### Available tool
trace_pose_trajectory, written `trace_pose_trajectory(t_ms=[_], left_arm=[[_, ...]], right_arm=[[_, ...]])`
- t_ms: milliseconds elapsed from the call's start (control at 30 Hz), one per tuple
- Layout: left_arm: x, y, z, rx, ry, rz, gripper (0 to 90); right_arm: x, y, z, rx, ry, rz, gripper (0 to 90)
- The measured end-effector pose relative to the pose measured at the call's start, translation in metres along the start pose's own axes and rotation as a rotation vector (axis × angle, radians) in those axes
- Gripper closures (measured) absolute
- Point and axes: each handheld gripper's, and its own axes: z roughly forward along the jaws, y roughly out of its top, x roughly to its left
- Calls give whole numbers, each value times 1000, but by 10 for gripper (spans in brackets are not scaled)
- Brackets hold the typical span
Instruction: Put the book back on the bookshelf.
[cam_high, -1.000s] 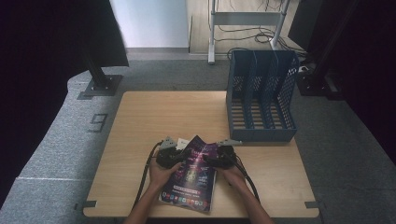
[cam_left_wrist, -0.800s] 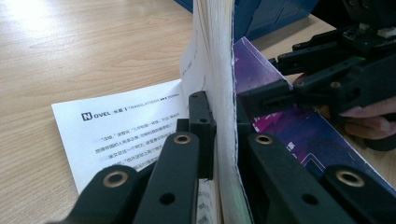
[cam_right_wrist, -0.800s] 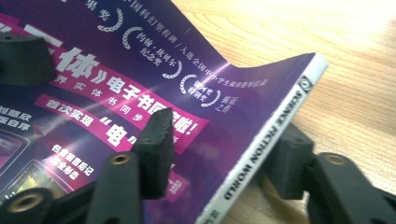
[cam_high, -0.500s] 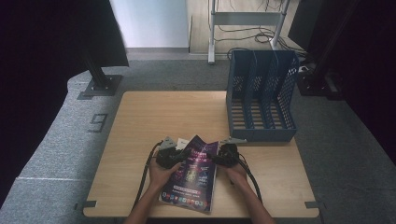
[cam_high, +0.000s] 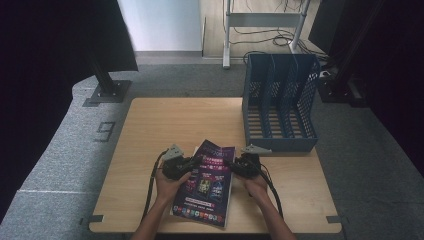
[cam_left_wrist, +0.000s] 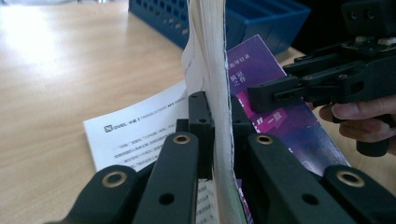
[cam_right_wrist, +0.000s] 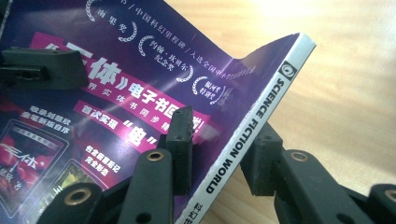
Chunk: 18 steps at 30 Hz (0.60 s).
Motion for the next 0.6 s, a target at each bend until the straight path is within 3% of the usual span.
trace_pose_trajectory(t_ms=[200, 467, 600], left_arm=[[-2, 5, -8, -32, -12, 3, 853], [-9, 15, -21, -80, -25, 24, 851], [-9, 16, -22, -82, -13, 24, 855]], right_arm=[[10, 8, -16, -62, 0, -42, 682], [24, 18, -36, -145, 1, -137, 693], [27, 20, -42, -164, 10, -164, 697]])
